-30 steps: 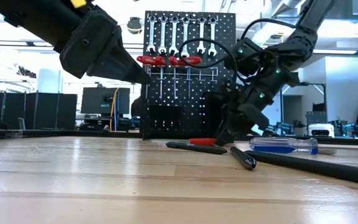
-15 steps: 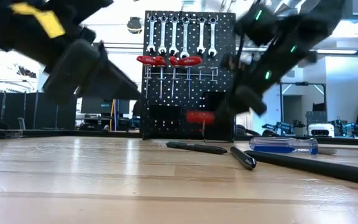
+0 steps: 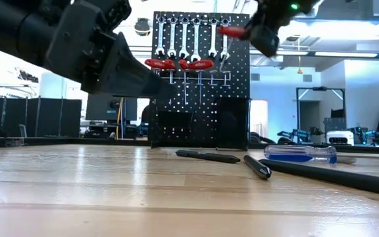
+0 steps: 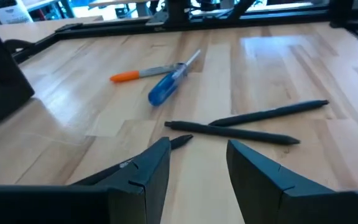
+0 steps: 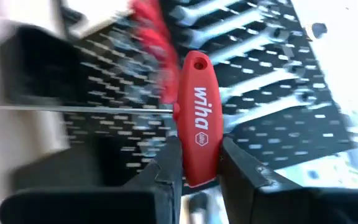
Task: Hang tools onto peg board
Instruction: Hang the allen wrench on the peg board
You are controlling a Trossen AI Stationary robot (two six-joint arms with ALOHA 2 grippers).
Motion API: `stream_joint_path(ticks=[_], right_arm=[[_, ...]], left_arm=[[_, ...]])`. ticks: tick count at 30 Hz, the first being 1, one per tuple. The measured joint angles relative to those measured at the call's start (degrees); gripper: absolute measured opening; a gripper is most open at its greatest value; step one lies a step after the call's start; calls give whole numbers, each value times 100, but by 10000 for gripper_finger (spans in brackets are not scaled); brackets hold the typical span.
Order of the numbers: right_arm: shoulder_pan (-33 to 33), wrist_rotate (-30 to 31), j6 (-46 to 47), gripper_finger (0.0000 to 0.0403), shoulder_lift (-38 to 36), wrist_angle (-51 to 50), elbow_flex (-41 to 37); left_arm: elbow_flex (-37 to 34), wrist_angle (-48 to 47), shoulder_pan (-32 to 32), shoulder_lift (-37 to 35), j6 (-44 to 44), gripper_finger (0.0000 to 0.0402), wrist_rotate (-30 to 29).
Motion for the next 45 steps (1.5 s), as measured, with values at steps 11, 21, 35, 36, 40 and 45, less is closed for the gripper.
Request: stream_joint_path(ticks=[11,21,35,36,40,45], right_arm=[[-1723,-1057,-3025,81,-22,2115,557],[-2388,-1722,-3343,81,496,2452,885],[-2417,-1720,-5399,81,1706,4269,927],[-2416,-1720,-5422,81,1730,4281,927],[-2374,-1722,-5476,81,1735,4302,927],[-2348,-1696,-5507,81,1735,4272,927]], left_arm=[[2,-297,-7,0,-92,150,1],[4,-274,-32,0,-105,150,-2],[7,-286,-99,0,-168,150,-3],[7,-288,-108,0,-168,150,-4],[7,-286,-115,0,-168,150,-4],[7,-286,-115,0,-168,150,-4]])
